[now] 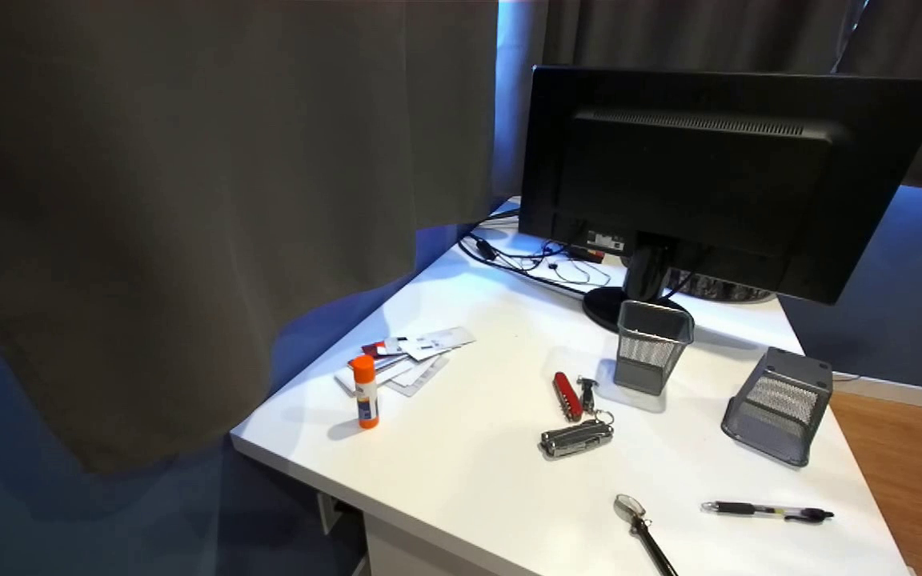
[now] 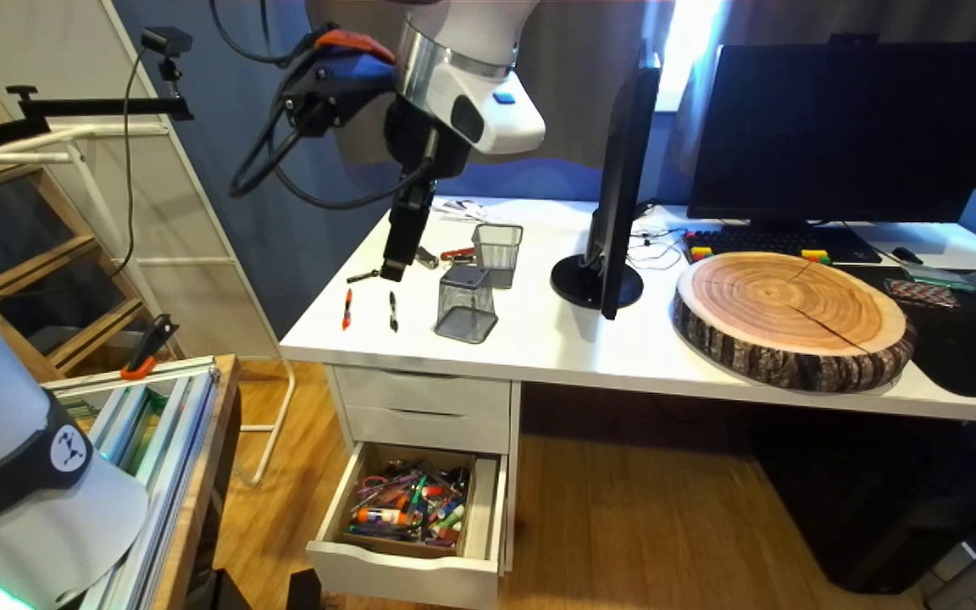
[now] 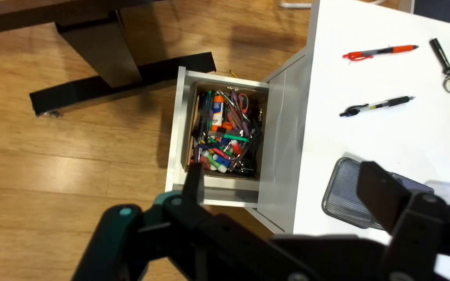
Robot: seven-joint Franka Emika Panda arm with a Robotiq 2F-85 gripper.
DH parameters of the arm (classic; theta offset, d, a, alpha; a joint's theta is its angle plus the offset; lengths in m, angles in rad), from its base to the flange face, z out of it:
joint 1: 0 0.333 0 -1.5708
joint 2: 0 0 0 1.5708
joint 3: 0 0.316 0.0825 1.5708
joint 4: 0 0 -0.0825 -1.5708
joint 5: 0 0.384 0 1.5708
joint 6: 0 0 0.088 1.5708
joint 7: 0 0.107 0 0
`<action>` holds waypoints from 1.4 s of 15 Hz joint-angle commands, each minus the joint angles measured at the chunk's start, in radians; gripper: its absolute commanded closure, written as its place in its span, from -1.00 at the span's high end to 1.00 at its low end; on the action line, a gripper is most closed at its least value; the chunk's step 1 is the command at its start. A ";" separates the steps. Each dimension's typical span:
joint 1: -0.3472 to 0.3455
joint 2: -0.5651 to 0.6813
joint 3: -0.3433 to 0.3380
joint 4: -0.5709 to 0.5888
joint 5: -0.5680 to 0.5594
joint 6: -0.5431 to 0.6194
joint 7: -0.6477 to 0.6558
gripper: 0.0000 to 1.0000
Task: Turn the upside down gray pen holder the right way up and put it in the gray pen holder on the left, pick up the black pen and put it in the stacked gray pen holder
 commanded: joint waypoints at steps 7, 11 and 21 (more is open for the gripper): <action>0.008 0.063 0.027 0.020 0.012 0.034 0.043 1.00; 0.024 0.136 0.034 0.055 0.077 0.071 0.043 1.00; 0.113 0.485 0.108 0.276 0.202 0.340 0.244 1.00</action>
